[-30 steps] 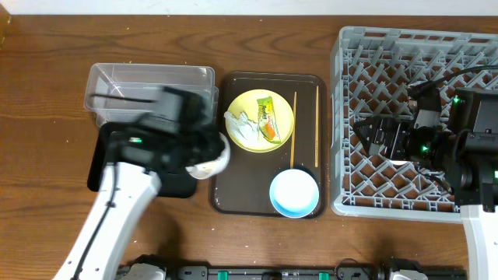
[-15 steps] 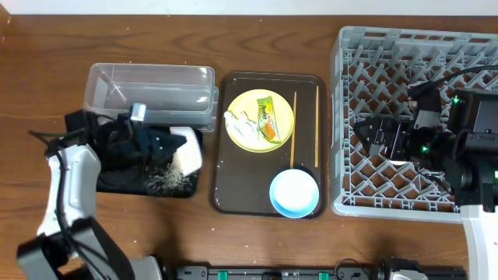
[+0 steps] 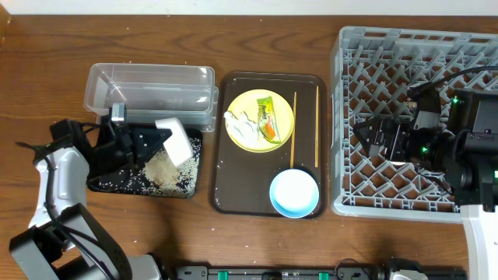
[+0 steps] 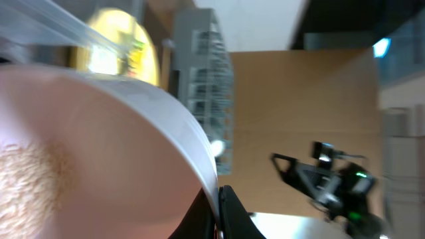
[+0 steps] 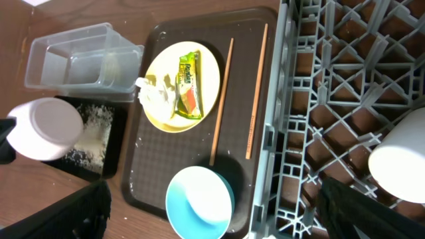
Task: Sort waste into correct bins and load items into the dishwasher rack
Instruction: 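Tip the pink bowl over the black tray to dump the rice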
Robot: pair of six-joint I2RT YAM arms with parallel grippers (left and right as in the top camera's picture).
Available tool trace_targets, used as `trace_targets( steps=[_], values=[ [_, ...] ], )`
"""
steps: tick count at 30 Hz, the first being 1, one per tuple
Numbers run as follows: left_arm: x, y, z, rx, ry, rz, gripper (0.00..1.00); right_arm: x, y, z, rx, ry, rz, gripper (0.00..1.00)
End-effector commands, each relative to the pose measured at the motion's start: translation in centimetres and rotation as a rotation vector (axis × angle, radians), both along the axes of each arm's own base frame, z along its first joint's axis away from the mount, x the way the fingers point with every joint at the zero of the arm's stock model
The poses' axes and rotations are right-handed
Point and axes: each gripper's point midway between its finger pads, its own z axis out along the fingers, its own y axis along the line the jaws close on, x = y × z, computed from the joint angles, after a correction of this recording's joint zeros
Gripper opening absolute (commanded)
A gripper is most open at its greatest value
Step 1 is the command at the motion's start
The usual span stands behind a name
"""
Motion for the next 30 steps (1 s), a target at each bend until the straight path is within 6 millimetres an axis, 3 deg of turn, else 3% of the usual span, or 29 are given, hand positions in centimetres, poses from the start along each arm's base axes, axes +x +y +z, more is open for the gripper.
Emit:
trace_targets(
  steps=[1,3,5,6,7,8,9,11,13,14,15,17,18,20,22,30],
  values=[
    [-0.2,0.1,1.6,-0.12,-0.01,0.024,0.06,-0.2,0.5,0.0,-0.01,-0.004,0.031,0.97],
    [0.0,0.2,1.6,-0.055,-0.093,0.008,0.06,-0.2,0.4,-0.1,-0.013,-0.003,0.029,0.98],
    [0.2,0.9,-0.2,0.015,-0.001,0.025,0.06,-0.2,0.4,-0.1,-0.012,-0.004,0.03,0.98],
    [0.1,0.8,0.0,-0.034,0.041,0.035,0.06,-0.2,0.4,-0.1,-0.012,-0.003,0.03,0.98],
    [-0.1,0.2,1.8,-0.123,-0.023,0.025,0.06,-0.2,0.4,-0.1,-0.013,-0.001,0.029,0.98],
    [-0.1,0.0,2.1,-0.107,-0.066,0.013,0.06,-0.2,0.4,-0.1,-0.014,0.0,0.031,0.98],
    [0.2,0.2,1.6,-0.052,-0.107,0.005,0.06,-0.2,0.4,-0.1,-0.016,-0.002,0.032,0.98],
    [0.5,1.2,-0.9,0.018,0.064,0.044,0.06,-0.1,0.4,-0.1,-0.015,-0.005,0.032,0.98],
    [0.2,0.3,2.1,-0.157,0.006,0.031,0.06,-0.2,0.4,-0.1,-0.015,-0.003,0.032,0.98],
    [0.0,-0.1,2.2,-0.147,0.0,0.017,0.06,-0.2,0.4,-0.1,-0.015,-0.001,0.032,0.98],
    [0.3,0.1,1.9,-0.083,-0.055,0.009,0.06,-0.2,0.4,-0.1,-0.015,0.0,0.032,0.98],
    [0.7,1.3,-0.9,0.003,0.113,0.059,0.06,-0.2,0.4,-0.1,-0.014,-0.002,0.032,0.98],
    [0.5,1.1,-0.3,-0.058,0.136,0.061,0.06,-0.2,0.4,-0.1,-0.014,-0.001,0.032,0.98],
    [-0.1,-0.7,2.5,-0.152,0.008,0.0,0.06,-0.3,0.4,-0.2,-0.015,0.003,0.032,0.98],
    [-0.9,-2.2,2.0,-0.094,0.043,-0.046,0.06,-0.3,0.4,-0.2,-0.015,0.001,0.032,0.98],
    [-4.4,-7.3,-1.7,0.42,0.175,-0.202,0.06,-0.2,0.4,-0.1,-0.015,-0.004,0.032,0.98]
  ],
)
